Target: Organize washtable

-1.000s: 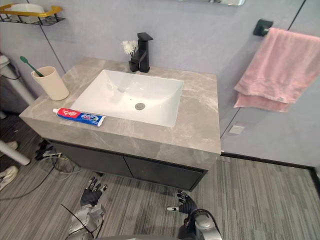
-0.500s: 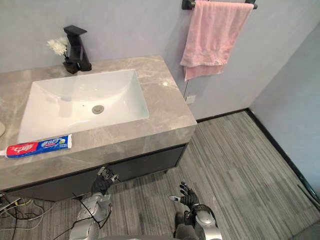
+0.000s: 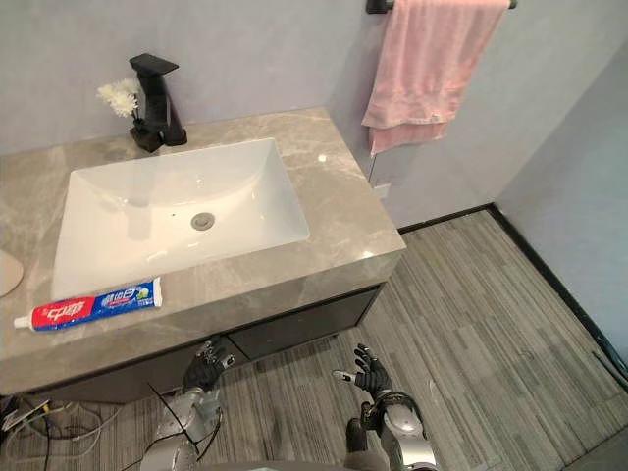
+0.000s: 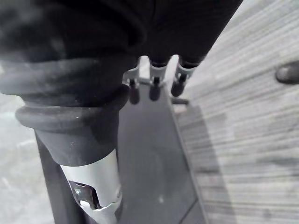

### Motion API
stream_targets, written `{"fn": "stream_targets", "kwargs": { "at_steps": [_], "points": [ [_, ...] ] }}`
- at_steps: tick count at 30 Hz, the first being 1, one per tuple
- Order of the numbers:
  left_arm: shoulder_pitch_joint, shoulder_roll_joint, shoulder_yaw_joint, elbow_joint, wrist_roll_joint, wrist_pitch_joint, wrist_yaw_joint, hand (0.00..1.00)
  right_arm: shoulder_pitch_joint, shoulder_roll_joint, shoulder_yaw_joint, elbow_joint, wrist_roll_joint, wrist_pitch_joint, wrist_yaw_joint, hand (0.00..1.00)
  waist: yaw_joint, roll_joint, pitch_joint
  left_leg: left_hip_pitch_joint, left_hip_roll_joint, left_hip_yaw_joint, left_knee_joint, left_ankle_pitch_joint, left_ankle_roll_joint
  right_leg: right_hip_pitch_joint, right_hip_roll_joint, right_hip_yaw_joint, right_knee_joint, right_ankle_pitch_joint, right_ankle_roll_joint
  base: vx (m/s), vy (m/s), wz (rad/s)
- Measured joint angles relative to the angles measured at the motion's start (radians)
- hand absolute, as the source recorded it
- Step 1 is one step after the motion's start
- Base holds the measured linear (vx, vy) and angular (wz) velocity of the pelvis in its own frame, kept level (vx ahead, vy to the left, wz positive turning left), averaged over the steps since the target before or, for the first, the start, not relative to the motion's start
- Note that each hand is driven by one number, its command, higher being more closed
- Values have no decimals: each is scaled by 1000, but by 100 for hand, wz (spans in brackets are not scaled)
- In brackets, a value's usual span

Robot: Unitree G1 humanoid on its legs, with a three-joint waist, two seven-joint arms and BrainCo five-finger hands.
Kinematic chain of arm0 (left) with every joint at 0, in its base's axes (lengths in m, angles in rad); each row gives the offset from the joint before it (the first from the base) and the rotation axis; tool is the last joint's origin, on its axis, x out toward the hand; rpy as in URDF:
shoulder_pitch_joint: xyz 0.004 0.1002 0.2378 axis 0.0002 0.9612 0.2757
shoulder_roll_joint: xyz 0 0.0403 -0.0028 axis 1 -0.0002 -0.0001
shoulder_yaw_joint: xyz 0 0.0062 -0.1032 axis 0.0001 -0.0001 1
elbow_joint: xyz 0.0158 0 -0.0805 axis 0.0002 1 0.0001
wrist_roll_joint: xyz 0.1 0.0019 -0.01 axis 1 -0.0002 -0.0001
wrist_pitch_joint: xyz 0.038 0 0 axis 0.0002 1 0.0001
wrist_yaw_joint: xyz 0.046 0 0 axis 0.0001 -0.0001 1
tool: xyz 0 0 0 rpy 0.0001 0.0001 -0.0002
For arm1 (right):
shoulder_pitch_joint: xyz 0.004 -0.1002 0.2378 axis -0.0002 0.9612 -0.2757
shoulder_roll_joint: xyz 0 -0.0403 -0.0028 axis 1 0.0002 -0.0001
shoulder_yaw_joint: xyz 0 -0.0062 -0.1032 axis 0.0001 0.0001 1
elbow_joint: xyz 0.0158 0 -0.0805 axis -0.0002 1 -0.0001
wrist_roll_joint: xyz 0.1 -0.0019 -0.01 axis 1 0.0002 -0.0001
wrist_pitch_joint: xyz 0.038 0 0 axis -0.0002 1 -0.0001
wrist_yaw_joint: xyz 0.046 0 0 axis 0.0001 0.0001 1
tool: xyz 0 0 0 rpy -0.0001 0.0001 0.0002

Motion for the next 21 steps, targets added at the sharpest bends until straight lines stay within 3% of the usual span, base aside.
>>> {"fn": "stream_targets", "kwargs": {
  "at_steps": [1, 2, 4, 5, 6, 8, 9, 12, 13, 15, 16, 17, 18, 19, 20, 21],
  "points": [
    [5, 0, -6, -2, -1, 1, -4, 0, -7, -10, -1, 8, 0, 1, -2, 0, 11, 21, -11, -36, 52, -10, 80, -16, 25, -2, 6, 3, 10, -9, 0, -70, -20, 7],
    [27, 1, 0, -3, -1, 3, -7, 0, -12, -29, -2, 0, 0, -2, -2, 0, 13, 19, -12, -85, 85, -67, 101, -19, -1, 9, -17, 2, 20, -14, 12, 12, 83, 6],
    [34, 0, 3, -3, 1, 6, -6, 0, -3, -57, -2, -12, 1, -12, -2, 0, 4, 23, -13, -75, 129, -114, -33, 28, -66, 32, -71, -7, 27, -18, 58, 62, 268, 18],
    [39, -10, -5, 5, 2, 24, -8, 0, -3, -72, -4, -9, 0, -13, -3, 0, -7, 57, -26, -64, 141, -114, -113, 117, -156, 37, -93, -15, 49, -34, 105, 86, 354, 27],
    [41, -11, -2, 1, 3, 26, -11, 0, 15, -64, -11, -6, 0, -8, -2, 0, -17, 33, -42, -47, 73, -102, -131, 113, -127, 32, -148, -10, 73, -43, 121, 131, 342, 29],
    [43, -10, -6, -4, 5, 41, -13, 0, 29, -45, -8, -6, 0, -6, 1, 0, -20, 21, -49, -48, 32, -105, -125, 102, -106, 34, -174, -33, 79, -40, 129, 138, 243, 25],
    [46, -9, -9, -8, 7, 49, -14, 0, 32, -26, -12, -6, 0, -3, 0, 0, -23, 12, -55, -52, 1, -107, -130, 99, -102, 39, -203, -43, 63, -2, 156, 84, 191, 25],
    [79, 0, -41, -66, 25, 79, -16, 0, 33, -5, -54, -7, 1, -3, -3, 0, -14, 16, -58, -23, -25, -106, -202, 117, -85, 35, -210, -48, 49, 105, 141, 46, 213, 8],
    [86, -1, -42, -70, 27, 84, -17, 0, 33, 1, -68, -7, 0, -3, -5, 0, -12, 16, -58, -12, -26, -104, -219, 123, -82, 29, -210, -47, 54, 123, 126, 36, 165, -17],
    [110, -3, -24, -85, 78, 90, 1, 0, 35, 24, -121, -11, 1, -5, -26, 0, -9, 19, -59, 27, -34, -86, -291, 161, -63, -19, -202, -51, 113, 188, 47, 46, 149, -20],
    [117, -10, -14, -90, 89, 90, 10, 0, 38, 30, -131, -14, 2, -5, -29, 0, -10, 22, -57, 38, -33, -87, -312, 171, -57, -41, -194, -41, 148, 187, 31, 63, 162, -15],
    [131, -16, 8, -102, 103, 90, 26, 0, 41, 40, -135, -17, 2, -5, -30, 0, -12, 41, -46, 53, -23, -93, -329, 178, -54, -68, -159, -4, 203, 116, 43, 86, 73, 26],
    [134, -17, 44, -111, 122, 89, 49, 0, 90, 51, -133, -50, 17, -6, -28, 0, -23, 40, -46, 70, -8, -132, -347, 191, -60, -50, -65, 51, 218, -8, 82, 66, -23, 49],
    [134, -17, 56, -113, 122, 87, 61, 0, 107, 52, -131, -60, 25, -8, -27, 0, -25, 38, -45, 75, -10, -149, -348, 192, -61, -36, -27, 61, 196, -32, 83, 61, -88, 86],
    [135, -16, 92, -125, 122, 77, 82, 0, 129, 49, -124, -73, 34, -15, -25, 0, -31, 19, -46, 81, -35, -172, -347, 193, -64, -21, 11, 42, 150, -44, 51, 32, -76, 50],
    [136, -17, 108, -130, 122, 66, 95, 0, 134, 39, -120, -75, 37, -17, -23, 0, -19, 18, -49, 84, -43, -170, -348, 193, -64, -9, 2, 25, 147, -60, 36, 52, -76, 39]
  ]
}}
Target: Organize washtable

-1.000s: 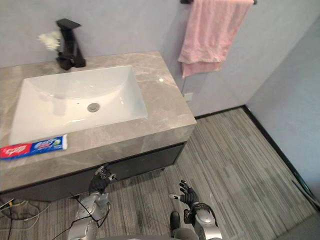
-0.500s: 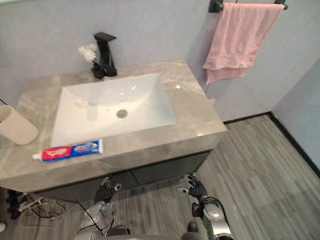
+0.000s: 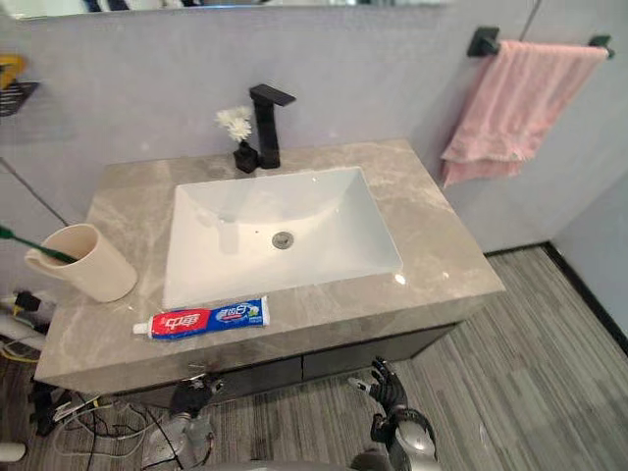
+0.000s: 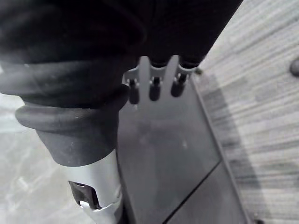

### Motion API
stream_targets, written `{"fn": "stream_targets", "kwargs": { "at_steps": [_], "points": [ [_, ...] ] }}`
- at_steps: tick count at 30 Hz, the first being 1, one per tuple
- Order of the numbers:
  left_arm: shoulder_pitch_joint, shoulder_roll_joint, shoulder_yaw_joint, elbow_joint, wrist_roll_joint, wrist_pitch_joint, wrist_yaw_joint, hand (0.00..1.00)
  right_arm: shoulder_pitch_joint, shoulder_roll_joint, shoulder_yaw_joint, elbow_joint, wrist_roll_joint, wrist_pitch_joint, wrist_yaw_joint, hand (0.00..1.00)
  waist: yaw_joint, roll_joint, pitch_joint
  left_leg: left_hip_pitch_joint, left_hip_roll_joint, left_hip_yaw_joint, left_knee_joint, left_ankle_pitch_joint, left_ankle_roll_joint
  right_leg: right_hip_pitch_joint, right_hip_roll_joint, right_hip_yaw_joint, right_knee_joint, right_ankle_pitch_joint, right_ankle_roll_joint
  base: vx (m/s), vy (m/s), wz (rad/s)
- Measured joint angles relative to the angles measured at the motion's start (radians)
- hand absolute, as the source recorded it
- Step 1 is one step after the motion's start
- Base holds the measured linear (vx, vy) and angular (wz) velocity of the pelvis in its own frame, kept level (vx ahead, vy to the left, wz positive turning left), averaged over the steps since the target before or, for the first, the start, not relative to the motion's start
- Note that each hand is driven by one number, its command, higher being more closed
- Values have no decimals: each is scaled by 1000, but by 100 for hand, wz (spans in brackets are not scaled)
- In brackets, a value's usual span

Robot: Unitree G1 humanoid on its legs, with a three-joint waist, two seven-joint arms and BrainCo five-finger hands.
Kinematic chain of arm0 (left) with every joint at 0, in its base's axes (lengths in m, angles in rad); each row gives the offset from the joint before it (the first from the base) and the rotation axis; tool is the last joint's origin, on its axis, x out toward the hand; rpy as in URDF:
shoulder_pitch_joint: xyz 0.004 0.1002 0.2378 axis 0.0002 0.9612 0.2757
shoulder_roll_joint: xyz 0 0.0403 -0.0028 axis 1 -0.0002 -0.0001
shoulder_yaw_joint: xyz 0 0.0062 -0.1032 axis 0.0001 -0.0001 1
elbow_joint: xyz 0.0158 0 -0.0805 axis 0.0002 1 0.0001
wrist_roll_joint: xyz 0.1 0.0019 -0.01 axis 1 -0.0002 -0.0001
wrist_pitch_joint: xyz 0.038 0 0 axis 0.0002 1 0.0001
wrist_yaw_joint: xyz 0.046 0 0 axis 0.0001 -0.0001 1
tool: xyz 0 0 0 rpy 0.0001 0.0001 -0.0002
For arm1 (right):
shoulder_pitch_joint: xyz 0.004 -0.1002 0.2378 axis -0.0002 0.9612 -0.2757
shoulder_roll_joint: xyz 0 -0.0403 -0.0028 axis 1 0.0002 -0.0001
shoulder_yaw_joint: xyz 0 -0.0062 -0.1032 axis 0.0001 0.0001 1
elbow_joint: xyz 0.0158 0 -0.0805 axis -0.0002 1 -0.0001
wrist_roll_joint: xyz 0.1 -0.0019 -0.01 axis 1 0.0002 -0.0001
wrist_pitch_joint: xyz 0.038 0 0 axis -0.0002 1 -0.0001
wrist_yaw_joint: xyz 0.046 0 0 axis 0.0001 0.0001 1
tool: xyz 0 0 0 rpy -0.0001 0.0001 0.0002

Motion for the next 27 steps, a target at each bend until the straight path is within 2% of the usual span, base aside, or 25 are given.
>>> {"fn": "stream_targets", "kwargs": {
  "at_steps": [2, 3, 7, 10, 13, 16, 17, 18, 20, 23, 25, 26, 27],
  "points": [
    [-3, 1, 57, -21, 1, -9, 20, 0, -8, -32, 29, -5, 3, -11, 1, 0, 8, 14, 3, -12, -10, -32, -4, 8, -12, 43, 1, 1, -74, 0, -1, -15, -66, 33],
    [-4, 1, 66, -29, 2, -36, 23, 0, -9, -50, 44, -5, 2, -12, 4, 0, 9, 21, 7, -22, -7, -55, -20, 27, -17, 50, 7, -20, -102, 3, -8, -89, -107, 50],
    [-5, 1, 111, -100, 0, -103, 31, 0, -7, -80, 72, -5, -11, -11, 19, 0, 14, 21, 9, -28, 17, -112, -113, 102, -44, 52, 36, -81, -118, 13, -32, -92, -139, 45],
    [-5, 0, 103, -81, -23, -107, 19, 0, -5, -82, 74, -6, -19, -11, 21, 0, 11, 21, 13, -30, 24, -148, -127, 123, -51, 64, 47, -114, -117, 14, -39, -47, -72, 34],
    [-8, 1, 75, -54, -44, -105, -5, 0, -6, -74, 75, -6, -19, -6, 20, 0, 10, 12, 42, -45, 25, -145, -69, 121, -48, 73, 48, -140, -68, -12, -53, -74, -25, 33],
    [-9, 2, 38, -7, -61, -103, -22, 0, 12, -51, 65, -8, -13, 3, 17, 0, 8, 5, 38, -9, 24, -109, -177, 143, -29, 55, 22, -160, -51, -33, -64, -109, 10, 19],
    [-8, 2, 25, 12, -63, -100, -31, 0, 17, -45, 54, -15, -11, 4, 17, 0, 3, 9, 36, 13, 23, -82, -241, 170, -21, 52, 23, -159, -53, -36, -57, -67, 14, 12],
    [-9, 4, -2, 34, -64, -97, -43, 0, 28, -42, 43, -27, -9, 5, 17, 0, -5, 18, 26, 42, 24, -68, -340, 233, -23, 39, 21, -163, -65, -35, -53, -16, 7, 32],
    [-25, 14, -33, 61, -68, -96, -59, 0, 39, -28, 18, -31, -10, 13, 17, 0, -30, 35, 25, 21, 22, -44, -340, 276, -26, 36, 16, -161, -76, -33, -41, -3, 68, 29],
    [-57, 28, -61, 105, -82, -91, -71, 0, 49, -5, 4, -31, -9, 21, 14, 0, -32, 20, 24, 20, -2, -43, -340, 284, -25, 52, -6, -156, -88, -9, -21, 35, 87, 5],
    [-68, 61, -91, 113, -85, -90, -75, 0, 43, 13, 17, -31, -6, 22, 16, 0, -29, -5, 23, 24, -5, -42, -340, 286, -23, 56, -7, -155, -109, 9, -18, 63, 49, 1],
    [-83, 51, -161, 173, -120, -83, -92, 0, 22, 41, 74, -9, 3, 23, 22, 0, -19, -36, 19, 75, 1, 17, -341, 279, -20, 126, 0, -131, -179, 36, -20, 0, 0, 0],
    [-83, 51, -161, 173, -120, -83, -92, 0, 22, 41, 74, -9, 3, 23, 22, 0, -19, -36, 19, 75, 1, 17, -341, 279, -20, 126, 0, -131, -179, 36, -20, 0, 0, 0]
  ]
}}
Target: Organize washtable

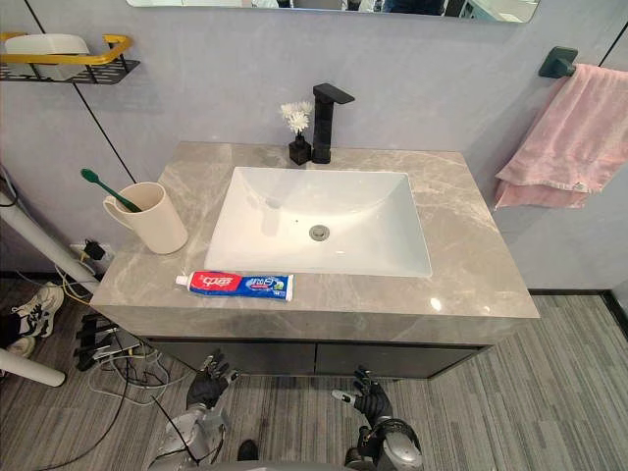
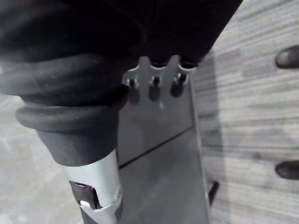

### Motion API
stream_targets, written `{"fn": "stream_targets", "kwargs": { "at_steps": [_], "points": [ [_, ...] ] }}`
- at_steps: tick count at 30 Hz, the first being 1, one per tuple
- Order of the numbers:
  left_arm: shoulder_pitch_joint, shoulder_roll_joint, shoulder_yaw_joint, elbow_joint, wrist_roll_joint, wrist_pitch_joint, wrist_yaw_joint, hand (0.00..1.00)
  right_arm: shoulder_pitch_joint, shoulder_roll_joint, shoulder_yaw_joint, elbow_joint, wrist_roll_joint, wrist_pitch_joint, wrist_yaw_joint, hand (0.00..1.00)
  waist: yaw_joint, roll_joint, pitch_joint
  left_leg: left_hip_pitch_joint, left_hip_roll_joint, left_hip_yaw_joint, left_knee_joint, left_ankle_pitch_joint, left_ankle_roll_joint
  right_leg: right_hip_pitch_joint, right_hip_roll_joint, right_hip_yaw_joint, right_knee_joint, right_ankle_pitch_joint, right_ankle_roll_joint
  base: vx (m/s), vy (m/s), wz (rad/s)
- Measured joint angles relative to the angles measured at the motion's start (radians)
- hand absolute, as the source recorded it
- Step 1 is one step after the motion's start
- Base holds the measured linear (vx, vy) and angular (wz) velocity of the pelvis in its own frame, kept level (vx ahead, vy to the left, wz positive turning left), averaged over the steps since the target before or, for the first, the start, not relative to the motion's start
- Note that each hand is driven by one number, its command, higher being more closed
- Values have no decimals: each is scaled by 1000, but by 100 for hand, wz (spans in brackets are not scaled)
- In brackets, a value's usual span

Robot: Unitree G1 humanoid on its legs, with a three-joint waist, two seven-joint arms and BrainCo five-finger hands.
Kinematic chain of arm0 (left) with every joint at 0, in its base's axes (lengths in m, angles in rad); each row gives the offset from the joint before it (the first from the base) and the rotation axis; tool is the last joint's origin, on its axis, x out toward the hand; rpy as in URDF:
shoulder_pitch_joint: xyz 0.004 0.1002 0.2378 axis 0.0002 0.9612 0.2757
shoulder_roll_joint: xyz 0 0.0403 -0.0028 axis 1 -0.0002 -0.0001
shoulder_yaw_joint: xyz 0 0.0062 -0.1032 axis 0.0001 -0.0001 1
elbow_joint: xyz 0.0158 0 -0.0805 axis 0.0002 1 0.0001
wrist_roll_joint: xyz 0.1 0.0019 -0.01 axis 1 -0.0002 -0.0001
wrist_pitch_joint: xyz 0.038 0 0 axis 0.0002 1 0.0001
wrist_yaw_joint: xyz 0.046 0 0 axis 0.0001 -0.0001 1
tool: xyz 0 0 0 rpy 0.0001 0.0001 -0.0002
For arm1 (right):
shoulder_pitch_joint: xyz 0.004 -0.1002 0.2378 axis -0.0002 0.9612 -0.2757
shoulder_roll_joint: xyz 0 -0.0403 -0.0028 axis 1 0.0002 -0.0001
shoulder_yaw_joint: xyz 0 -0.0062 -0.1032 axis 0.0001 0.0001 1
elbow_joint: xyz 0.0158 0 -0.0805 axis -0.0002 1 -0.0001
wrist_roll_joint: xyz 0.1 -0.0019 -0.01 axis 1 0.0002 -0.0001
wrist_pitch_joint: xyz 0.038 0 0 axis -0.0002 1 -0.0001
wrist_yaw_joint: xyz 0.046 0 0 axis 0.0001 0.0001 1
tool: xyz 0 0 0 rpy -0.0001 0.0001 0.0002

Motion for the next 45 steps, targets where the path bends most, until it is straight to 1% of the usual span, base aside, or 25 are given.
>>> {"fn": "stream_targets", "kwargs": {
  "at_steps": [12, 15, 17, 18, 20, 23, 25, 26, 27, 28, 29, 30, 31, 32, 33, 34, 35, 36, 37, 39, 40, 41, 42, 43, 45],
  "points": [
    [-67, 55, -41, 112, -11, 8, -36, 0, -61, -70, 39, 102, 39, 5, 19, 0, 6, -5, 4, 24, 3, 21, 1, -7, -5, 25, 2, 5, -25, 16, 2, 0, -1, -5],
    [-78, 71, -61, 141, -24, 19, -57, 0, -79, -94, 77, 118, 54, 6, 23, 0, 36, -12, 10, 50, 4, 18, 10, -14, -7, 52, 0, 5, -21, 12, 5, -9, 3, 7],
    [-84, 73, -59, 139, -38, 20, -68, 0, -104, -98, 84, 117, 59, 6, 23, 0, 44, -17, 38, -35, 4, -25, 179, -87, -1, 49, -9, -11, 5, 8, 9, -69, 29, 31],
    [-87, 66, -53, 132, -42, 21, -68, 0, -112, -110, 87, 117, 59, 6, 31, 0, 58, -1, 59, -96, 25, -42, 319, -157, -1, 48, -1, -14, 25, 1, 7, -119, 55, 9],
    [-69, 37, -17, 131, -43, 22, -66, 0, -118, -143, 85, 117, 58, 6, 38, 0, 78, 27, 75, -156, 55, -55, 453, -240, 10, 46, 8, -16, 59, -12, 7, -147, 100, -4],
    [-33, 25, 24, 114, -48, 22, -66, 0, -109, -175, 71, 116, 62, 5, 34, 0, 82, 43, 78, -232, 105, -52, 666, -302, 51, 14, -9, -13, 94, -28, 21, -133, 193, -5],
    [-28, 26, 48, 115, -50, 23, -66, 0, -94, -183, 57, 116, 79, 5, 28, 0, 80, 41, 78, -252, 162, -77, 748, -314, 42, -4, -35, -7, 118, -31, 46, -64, 282, -8],
    [-32, 26, 50, 115, -50, 23, -66, 0, -83, -185, 39, 116, 80, 5, 22, 0, 77, 46, 75, -246, 190, -107, 741, -332, 14, -9, -56, -4, 122, -32, 64, -55, 444, -1],
    [-39, 25, 49, 115, -49, 22, -67, 0, -74, -188, 22, 116, 84, 6, 17, 0, 78, 70, 61, -234, 184, -121, 684, -402, -69, -18, -78, 1, 120, -29, 79, -5, 488, -1],
    [-51, 33, 50, 118, -48, 23, -66, 0, -78, -176, 10, 126, 92, 9, 12, 0, 84, 54, 70, -244, 152, -102, 696, -410, -45, -19, -102, 9, 115, -26, 92, 49, 465, 1],
    [-58, 59, 51, 118, -47, 22, -63, 0, -70, -145, 6, 123, 102, 18, 17, 0, 80, 21, 59, -246, 100, -84, 679, -414, -37, -22, -141, 17, 111, -17, 98, 136, 349, 6],
    [-66, 82, 49, 118, -47, 22, -64, 0, -67, -126, -1, 119, 109, 22, 17, 0, 83, 2, 47, -248, 68, -63, 672, -417, -22, -14, -160, 6, 102, 12, 97, 136, 276, -2],
    [-67, 88, 48, 118, -47, 22, -64, 0, -72, -123, -4, 117, 114, 23, 17, 0, 88, -1, 45, -248, 53, -51, 666, -417, -18, -14, -176, -6, 90, 38, 97, 93, 262, -7],
    [-69, 98, 38, 124, -47, 22, -64, 0, -88, -114, -30, 115, 120, 21, 13, 0, 80, 9, 38, -237, 18, -37, 637, -412, 5, -18, -208, -4, 76, 103, 98, 15, 225, -6],
    [-78, 102, 21, 128, -46, 22, -64, 0, -88, -108, -54, 114, 125, 20, 9, 0, 74, 2, 33, -225, 4, -27, 614, -402, 20, -21, -222, 0, 76, 132, 87, 16, 363, -10],
    [-88, 109, -12, 137, -41, 20, -66, 0, -90, -105, -89, 116, 137, 20, -9, 0, 89, 37, 26, -196, -8, 9, 540, -378, 43, -60, -229, 19, 93, 199, -8, 43, 297, -24],
    [-80, 105, -24, 136, -40, 18, -66, 0, -96, -106, -92, 116, 142, 20, -16, 0, 87, 51, 21, -170, -12, 34, 488, -346, 58, -83, -227, 26, 101, 246, -71, 60, 286, -42],
    [-74, 106, -25, 137, -40, 18, -66, 0, -98, -104, -87, 116, 147, 20, -22, 0, 85, 60, 22, -152, -15, 51, 455, -323, 73, -92, -227, 26, 99, 274, -93, 86, 198, -45],
    [-62, 110, -28, 138, -40, 19, -66, 0, -108, -98, -75, 118, 152, 21, -25, 0, 85, 71, 31, -115, -23, 78, 407, -297, 88, -94, -225, 22, 99, 314, -83, 199, 250, -40],
    [-66, 111, -31, 137, -40, 20, -65, 0, -101, -78, -64, 119, 157, 28, -20, 0, 80, 94, 44, -69, 1, 65, 380, -283, 93, -109, -150, 56, 200, 197, 8, 177, 132, -14],
    [-74, 119, -30, 137, -41, 20, -65, 0, -92, -71, -65, 115, 157, 26, -15, 0, 72, 108, 50, -56, 28, 45, 362, -274, 82, -96, -48, 65, 227, 92, 13, 106, -96, 21],
    [-84, 127, -30, 136, -41, 19, -64, 0, -85, -70, -65, 115, 157, 26, -6, 0, 72, 97, 51, -40, 35, 38, 340, -264, 71, -75, 28, 63, 170, 34, -8, 124, -120, 26],
    [-84, 130, -29, 136, -41, 18, -64, 0, -78, -70, -67, 114, 157, 25, -3, 0, 72, 85, 52, -33, 28, 38, 330, -262, 67, -63, 55, 62, 127, 30, -18, 114, -139, 10],
    [-86, 129, -25, 138, -41, 19, -65, 0, -78, -75, -83, 114, 157, 20, -1, 0, 73, 61, 51, -21, 1, 43, 318, -259, 62, -38, 55, 31, 73, 9, -47, 87, -130, -3],
    [-88, 94, -25, 146, -41, 20, -67, 0, -78, -97, -97, 112, 155, 3, -1, 0, 70, 72, 49, -10, -4, 43, 278, -239, 46, -29, 52, 28, 44, 7, -47, 65, -111, -2]
  ]
}}
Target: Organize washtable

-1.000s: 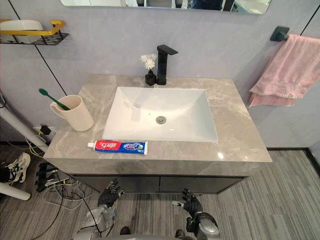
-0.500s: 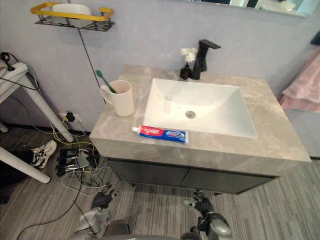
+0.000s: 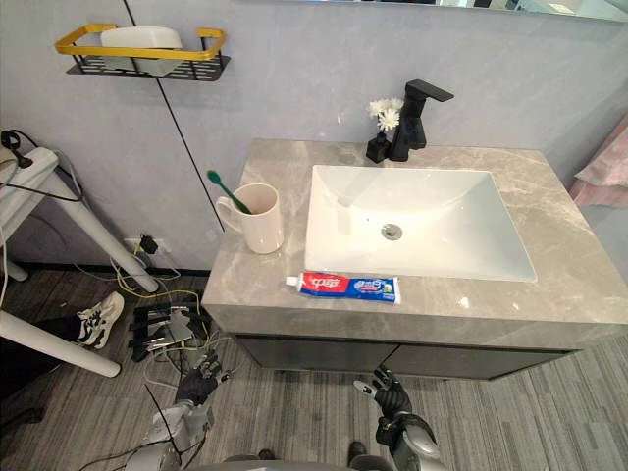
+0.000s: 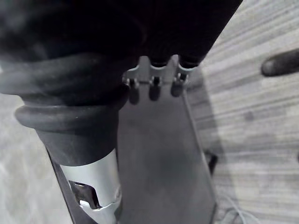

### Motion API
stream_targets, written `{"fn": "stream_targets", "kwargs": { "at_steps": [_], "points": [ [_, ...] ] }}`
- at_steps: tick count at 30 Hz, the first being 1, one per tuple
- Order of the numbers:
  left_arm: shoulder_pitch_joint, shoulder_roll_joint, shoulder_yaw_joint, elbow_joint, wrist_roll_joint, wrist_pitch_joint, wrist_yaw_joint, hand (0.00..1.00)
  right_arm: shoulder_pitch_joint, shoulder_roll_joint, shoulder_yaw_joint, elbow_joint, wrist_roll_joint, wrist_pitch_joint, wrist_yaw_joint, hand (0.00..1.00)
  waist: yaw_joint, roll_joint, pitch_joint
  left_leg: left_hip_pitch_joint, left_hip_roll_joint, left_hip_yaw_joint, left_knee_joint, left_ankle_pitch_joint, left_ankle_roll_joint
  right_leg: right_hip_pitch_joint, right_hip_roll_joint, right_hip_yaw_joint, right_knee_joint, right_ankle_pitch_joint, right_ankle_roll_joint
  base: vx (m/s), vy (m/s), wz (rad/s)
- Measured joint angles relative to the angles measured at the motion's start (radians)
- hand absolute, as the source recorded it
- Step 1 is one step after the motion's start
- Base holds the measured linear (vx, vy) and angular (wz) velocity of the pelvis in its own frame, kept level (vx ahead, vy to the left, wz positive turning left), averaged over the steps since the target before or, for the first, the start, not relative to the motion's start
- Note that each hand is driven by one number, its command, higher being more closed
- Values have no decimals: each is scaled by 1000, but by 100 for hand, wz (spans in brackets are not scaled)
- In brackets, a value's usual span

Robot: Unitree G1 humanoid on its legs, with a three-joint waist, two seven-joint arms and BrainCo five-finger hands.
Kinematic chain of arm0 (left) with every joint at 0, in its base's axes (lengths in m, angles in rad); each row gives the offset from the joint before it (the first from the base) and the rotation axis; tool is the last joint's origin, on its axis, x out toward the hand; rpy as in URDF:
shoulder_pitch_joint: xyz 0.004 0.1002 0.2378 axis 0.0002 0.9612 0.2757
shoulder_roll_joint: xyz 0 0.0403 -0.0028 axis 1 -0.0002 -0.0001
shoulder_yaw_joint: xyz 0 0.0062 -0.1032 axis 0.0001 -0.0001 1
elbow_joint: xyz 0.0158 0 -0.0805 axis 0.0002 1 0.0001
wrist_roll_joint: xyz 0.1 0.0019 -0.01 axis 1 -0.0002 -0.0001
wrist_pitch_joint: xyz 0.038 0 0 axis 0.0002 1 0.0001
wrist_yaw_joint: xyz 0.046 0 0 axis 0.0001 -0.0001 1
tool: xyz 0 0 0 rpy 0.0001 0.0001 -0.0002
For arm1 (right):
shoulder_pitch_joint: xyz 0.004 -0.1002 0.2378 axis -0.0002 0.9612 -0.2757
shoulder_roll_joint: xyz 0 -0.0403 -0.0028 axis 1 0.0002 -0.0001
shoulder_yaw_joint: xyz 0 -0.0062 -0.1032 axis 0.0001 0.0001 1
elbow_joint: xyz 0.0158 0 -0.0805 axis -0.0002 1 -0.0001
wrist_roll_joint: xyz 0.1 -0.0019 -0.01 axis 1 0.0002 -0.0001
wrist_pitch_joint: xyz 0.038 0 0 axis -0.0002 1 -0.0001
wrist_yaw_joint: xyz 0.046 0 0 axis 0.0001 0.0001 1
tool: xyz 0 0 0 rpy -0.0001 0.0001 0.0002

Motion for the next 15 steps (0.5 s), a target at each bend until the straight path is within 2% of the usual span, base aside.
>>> {"fn": "stream_targets", "kwargs": {
  "at_steps": [3, 7, 10, 11, 15],
  "points": [
    [-16, -36, 3, 9, 0, 0, 1, 0, 3, -39, 17, 6, -28, -3, 2, 0, -2, 7, 0, 32, 3, -4, -101, 50, -25, -8, 18, -3, -13, 0, 0, 10, -102, 1],
    [-47, -47, -9, 18, -4, -2, 1, 0, -5, -51, 52, 5, -41, -5, 8, 0, -15, -5, -4, 43, 2, -40, -180, 103, -34, -5, 23, -40, -35, 3, -5, -41, -63, 26],
    [-50, -45, -32, 19, -5, -2, 1, 0, -5, -40, 80, 6, -41, -5, 18, 0, -12, -33, -8, 57, -1, -53, -222, 131, -35, -1, 23, -56, -43, 9, -13, -33, -14, 15],
    [-53, -25, -46, 66, -11, -5, 2, 0, -42, 9, 209, 28, -40, -3, 47, 0, -13, -84, -32, 91, -67, -48, -274, 163, 4, 46, -26, -45, -117, 60, 22, 0, 0, 0],
    [-53, -25, -46, 66, -11, -5, 2, 0, -42, 9, 209, 28, -40, -3, 47, 0, -13, -84, -31, 91, -67, -48, -274, 163, 4, 46, -26, -45, -117, 60, 22, 0, 0, 0]
  ]
}}
